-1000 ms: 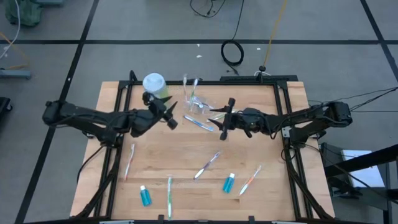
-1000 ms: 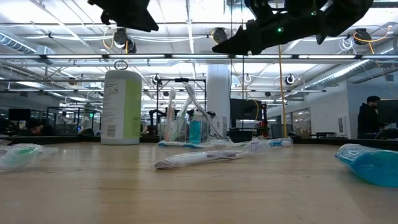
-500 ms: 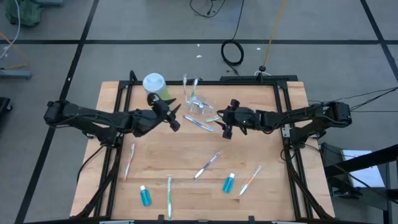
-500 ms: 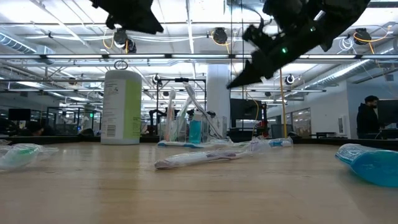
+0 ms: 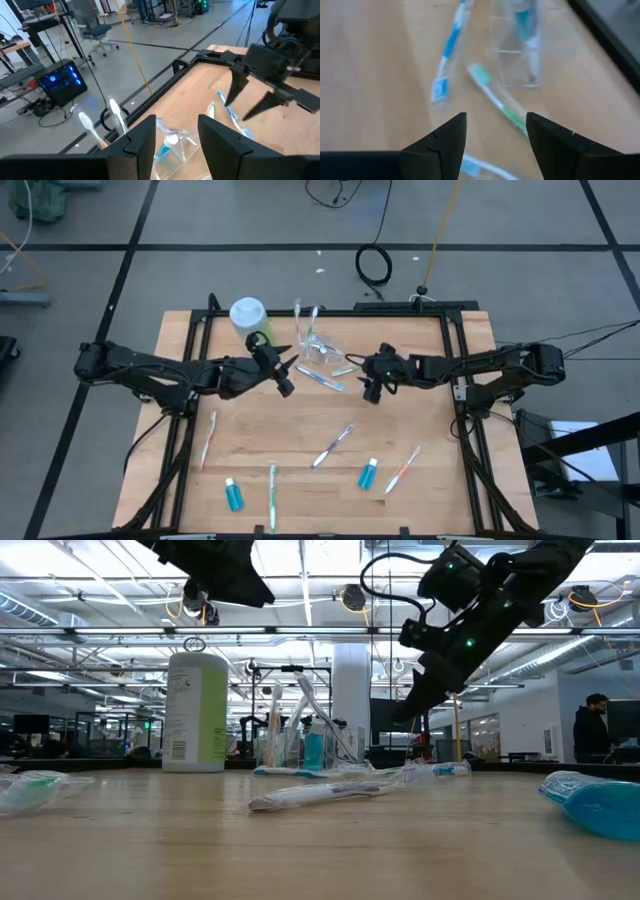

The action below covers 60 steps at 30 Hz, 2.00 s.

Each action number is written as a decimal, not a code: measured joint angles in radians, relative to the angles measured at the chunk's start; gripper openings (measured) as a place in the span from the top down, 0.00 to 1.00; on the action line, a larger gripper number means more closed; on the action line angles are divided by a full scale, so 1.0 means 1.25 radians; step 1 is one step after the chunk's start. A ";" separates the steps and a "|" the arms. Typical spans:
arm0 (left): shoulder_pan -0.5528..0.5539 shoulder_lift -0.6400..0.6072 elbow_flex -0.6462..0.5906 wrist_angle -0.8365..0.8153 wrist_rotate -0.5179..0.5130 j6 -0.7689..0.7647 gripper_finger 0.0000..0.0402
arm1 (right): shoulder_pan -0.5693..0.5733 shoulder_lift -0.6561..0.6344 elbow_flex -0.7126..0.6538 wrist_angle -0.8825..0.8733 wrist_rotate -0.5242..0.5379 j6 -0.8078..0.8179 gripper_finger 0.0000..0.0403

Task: Pick & Place toothbrushing station
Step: Put the right blue toothbrush into the transparent organizer

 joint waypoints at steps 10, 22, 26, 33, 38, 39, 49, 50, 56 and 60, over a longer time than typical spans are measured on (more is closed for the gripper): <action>0.000 0.000 0.000 -0.001 0.000 -0.021 0.62 | -0.001 0.000 0.000 -0.106 -0.076 -0.222 0.52; 0.000 0.000 0.000 -0.013 0.043 -0.018 0.62 | -0.088 0.122 -0.001 -0.099 -0.137 -0.267 0.52; 0.000 0.000 0.000 -0.022 0.043 -0.017 0.62 | -0.088 0.148 0.002 -0.093 -0.139 -0.275 0.54; 0.001 0.000 0.000 -0.025 0.042 -0.016 0.62 | -0.088 0.158 0.003 -0.107 -0.138 -0.264 0.62; 0.001 0.000 0.000 -0.027 0.042 -0.016 0.62 | -0.082 0.155 0.002 -0.115 -0.164 -0.223 0.76; 0.001 0.000 0.000 -0.028 0.042 -0.016 0.62 | -0.079 0.154 0.001 -0.117 -0.174 -0.220 0.79; 0.001 0.000 0.000 -0.029 0.042 -0.017 0.62 | -0.038 0.130 -0.002 -0.052 -0.187 -0.170 0.96; 0.001 0.000 0.000 -0.030 0.042 -0.017 0.62 | -0.038 0.128 -0.002 -0.020 -0.187 -0.164 0.97; 0.001 0.000 0.001 -0.026 0.040 -0.019 0.62 | -0.045 0.113 0.000 0.266 -0.143 -0.132 0.97; 0.001 0.000 0.001 -0.024 0.040 -0.020 0.62 | -0.047 0.109 0.000 0.605 -0.024 -0.096 0.97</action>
